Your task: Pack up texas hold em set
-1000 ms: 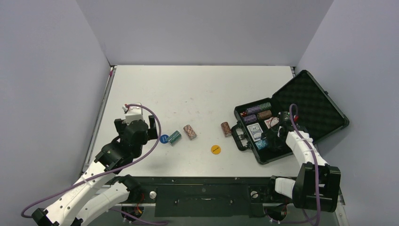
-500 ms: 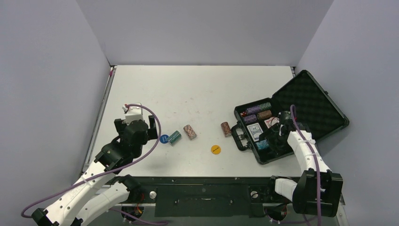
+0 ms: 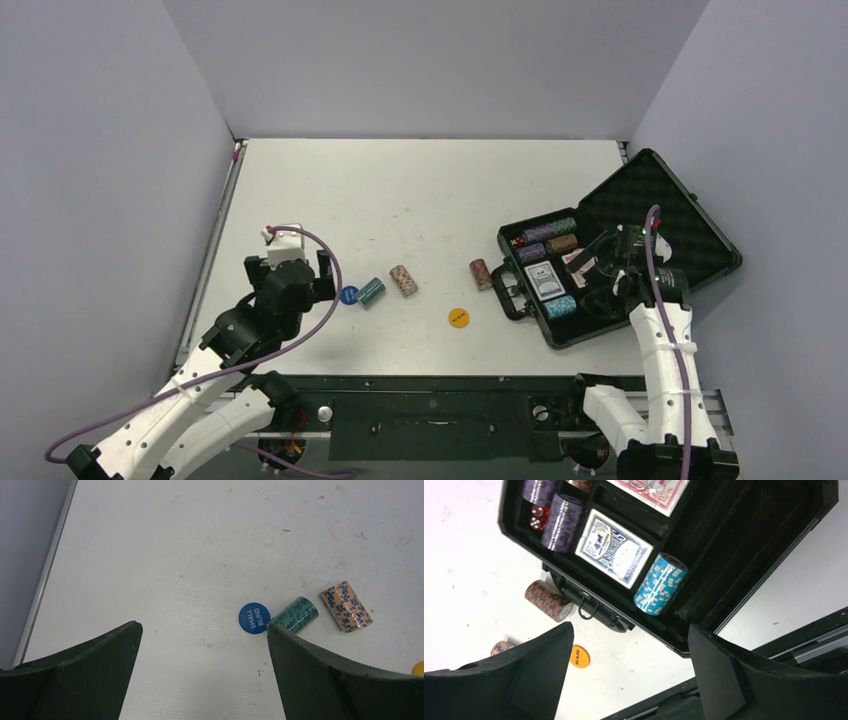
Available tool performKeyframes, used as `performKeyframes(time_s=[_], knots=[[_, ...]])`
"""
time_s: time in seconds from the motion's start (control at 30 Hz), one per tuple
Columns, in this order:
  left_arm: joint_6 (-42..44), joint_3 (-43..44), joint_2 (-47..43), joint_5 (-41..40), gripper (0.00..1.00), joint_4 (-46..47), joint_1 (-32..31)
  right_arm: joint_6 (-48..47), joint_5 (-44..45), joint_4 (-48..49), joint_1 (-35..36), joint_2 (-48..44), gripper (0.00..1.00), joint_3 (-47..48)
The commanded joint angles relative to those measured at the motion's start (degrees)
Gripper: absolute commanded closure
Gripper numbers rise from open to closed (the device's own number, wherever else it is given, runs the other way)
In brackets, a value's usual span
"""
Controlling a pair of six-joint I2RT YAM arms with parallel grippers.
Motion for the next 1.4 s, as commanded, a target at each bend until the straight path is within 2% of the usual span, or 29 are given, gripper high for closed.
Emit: performKeyframes(time_s=[0.0,0.27,0.47,0.53,0.6,0.83,1.03,1.23,1.37], knots=[[0.4,-0.1,-0.7,2.0,0.04,3.1,-0.5,-1.3,1.4,-3.2,1.3,-1.4,0.19,5.4],[1.4,0.3,0.1,5.1,0.04,3.1,-0.4,0.0,1.8,-4.1,8.5,-5.3,0.18,8.5],[3.2,3.5,3.3,15.2,0.02,0.7,0.1,4.0,1.6,-1.7,13.7,-10.9,0.18,4.8],[3.2,5.9,5.6,18.6,0.00,-1.4,0.4,4.6,2.1,-1.6,13.8,-12.9,0.18,3.8],[3.6,7.8,7.4,22.0,0.04,-2.6,0.6,5.0,2.9,-1.9,13.8,-14.7,0.19,2.9],[4.9,12.5,12.8,26.5,0.07,-5.4,1.2,5.2,0.4,-1.0,13.8,-19.2,0.19,-1.3],[4.8,13.7,16.7,30.6,0.09,-6.3,2.0,3.1,-2.9,1.3,13.8,-19.5,0.19,-0.7],[4.9,14.5,20.0,30.8,0.10,-5.1,3.1,-2.6,1.2,0.1,13.8,-17.9,0.19,1.5],[6.2,15.8,24.0,33.9,0.11,-6.1,7.4,-5.4,2.7,1.0,13.8,-15.5,0.18,1.4]])
